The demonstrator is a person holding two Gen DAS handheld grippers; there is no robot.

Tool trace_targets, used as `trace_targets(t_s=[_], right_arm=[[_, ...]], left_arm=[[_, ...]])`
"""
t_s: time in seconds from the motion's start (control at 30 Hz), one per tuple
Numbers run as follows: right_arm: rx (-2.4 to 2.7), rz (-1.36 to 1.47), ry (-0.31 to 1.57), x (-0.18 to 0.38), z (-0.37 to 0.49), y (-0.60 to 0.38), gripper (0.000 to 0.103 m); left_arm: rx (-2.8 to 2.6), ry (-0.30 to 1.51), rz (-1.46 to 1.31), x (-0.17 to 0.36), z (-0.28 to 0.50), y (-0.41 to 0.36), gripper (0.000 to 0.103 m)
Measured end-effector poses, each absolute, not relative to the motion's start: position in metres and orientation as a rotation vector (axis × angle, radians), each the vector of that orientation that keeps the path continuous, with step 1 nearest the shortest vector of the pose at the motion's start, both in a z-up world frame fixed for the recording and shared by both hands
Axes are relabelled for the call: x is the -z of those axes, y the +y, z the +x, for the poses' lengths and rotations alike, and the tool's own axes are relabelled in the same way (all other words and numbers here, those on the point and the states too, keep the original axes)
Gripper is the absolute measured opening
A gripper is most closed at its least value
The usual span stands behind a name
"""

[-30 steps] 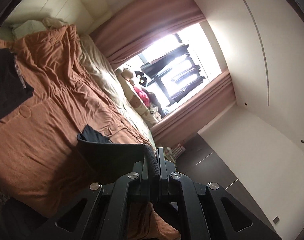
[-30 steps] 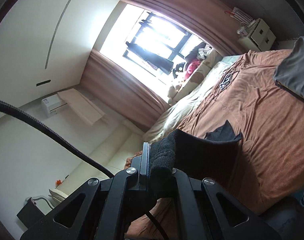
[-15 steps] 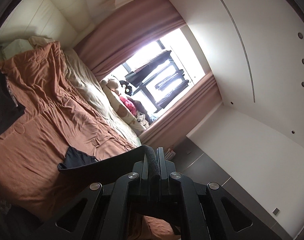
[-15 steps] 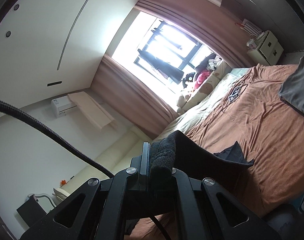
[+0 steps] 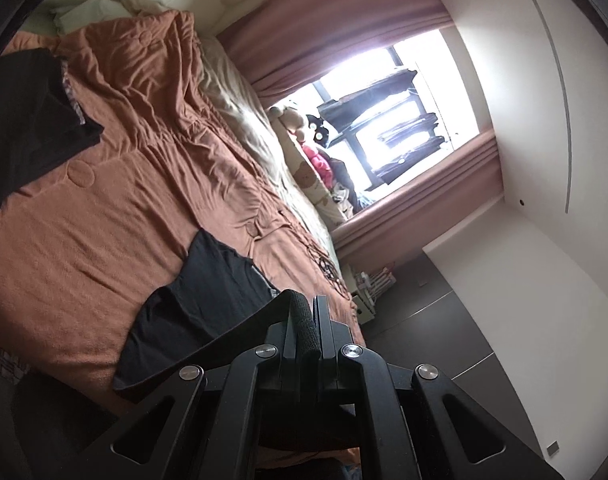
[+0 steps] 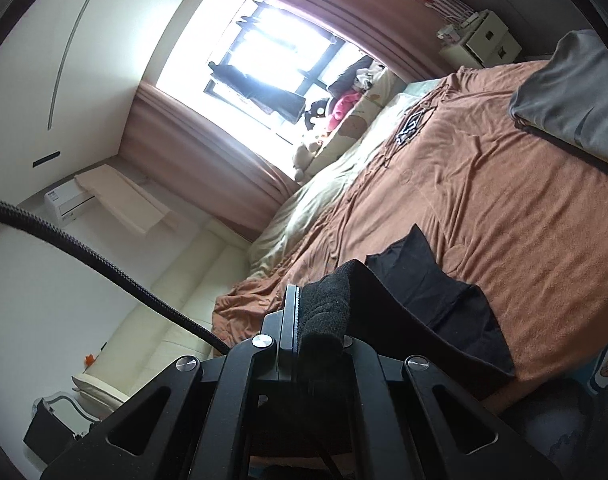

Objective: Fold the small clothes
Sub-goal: 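Lift the held hem and fold it over toward the collar with both grippers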

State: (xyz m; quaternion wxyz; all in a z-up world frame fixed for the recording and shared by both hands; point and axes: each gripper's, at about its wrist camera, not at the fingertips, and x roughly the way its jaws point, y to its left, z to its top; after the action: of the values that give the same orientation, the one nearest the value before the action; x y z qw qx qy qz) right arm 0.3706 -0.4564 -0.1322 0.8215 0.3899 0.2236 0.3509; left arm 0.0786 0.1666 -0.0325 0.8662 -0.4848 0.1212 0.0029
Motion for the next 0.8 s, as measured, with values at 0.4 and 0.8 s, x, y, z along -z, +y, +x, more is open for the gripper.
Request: trace_targets(t_s=[0.4,0.8], right_arm=[[-0.724,0.812,0.467,0.072,0.441,-0.427,0.000],[-0.632,0.864,0.597,0.090,0.547,-0.390,0.000]], left_arm=[[-0.009,0.293,-0.979,0.001,0.165,0.195,0.005],[-0.099,0.416,-0.938,0.013,0.275,0.226,0.005]])
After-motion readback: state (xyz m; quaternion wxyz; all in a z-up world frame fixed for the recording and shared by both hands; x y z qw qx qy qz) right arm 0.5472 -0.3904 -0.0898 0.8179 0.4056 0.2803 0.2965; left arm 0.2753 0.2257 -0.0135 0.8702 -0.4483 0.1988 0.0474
